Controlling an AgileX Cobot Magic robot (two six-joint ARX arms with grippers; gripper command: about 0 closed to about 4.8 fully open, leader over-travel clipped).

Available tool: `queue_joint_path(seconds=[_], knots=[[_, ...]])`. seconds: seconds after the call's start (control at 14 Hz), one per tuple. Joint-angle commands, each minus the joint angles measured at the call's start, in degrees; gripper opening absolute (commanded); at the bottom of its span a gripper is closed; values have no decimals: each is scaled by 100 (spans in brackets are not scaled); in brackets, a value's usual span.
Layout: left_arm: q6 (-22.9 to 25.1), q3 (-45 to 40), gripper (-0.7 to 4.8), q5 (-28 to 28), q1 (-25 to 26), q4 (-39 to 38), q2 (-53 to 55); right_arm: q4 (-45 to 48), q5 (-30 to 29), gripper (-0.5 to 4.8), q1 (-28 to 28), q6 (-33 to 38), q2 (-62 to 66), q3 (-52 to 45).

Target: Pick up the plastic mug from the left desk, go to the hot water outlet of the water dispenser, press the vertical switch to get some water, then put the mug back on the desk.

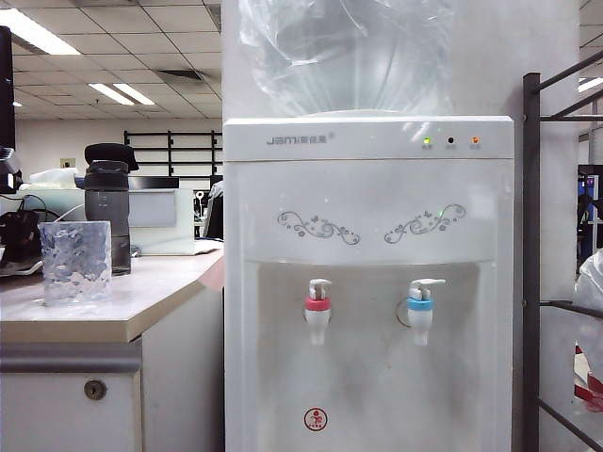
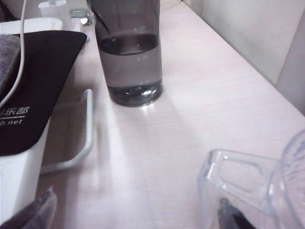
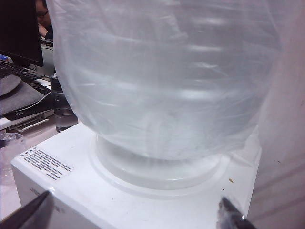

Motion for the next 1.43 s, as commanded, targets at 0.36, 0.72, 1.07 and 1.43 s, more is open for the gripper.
queue_joint_path(seconds=[0.36,0.72,1.07,1.43], knots=[[26,35,283,1025,-13,1043,629,-149,144,479,9,-17,-2,42],[-1049,37,-6,1266,-15,1351,627,-341,144,479,9,-11,15,42],[-3145,-83,-6,883,-1611,-1196,-2791,-1198,107,479,9,4,-914,44],[-2048,-562,-6,-205,-2999,-3508,-4223,-1281,87,479,9,4,-1344,44]])
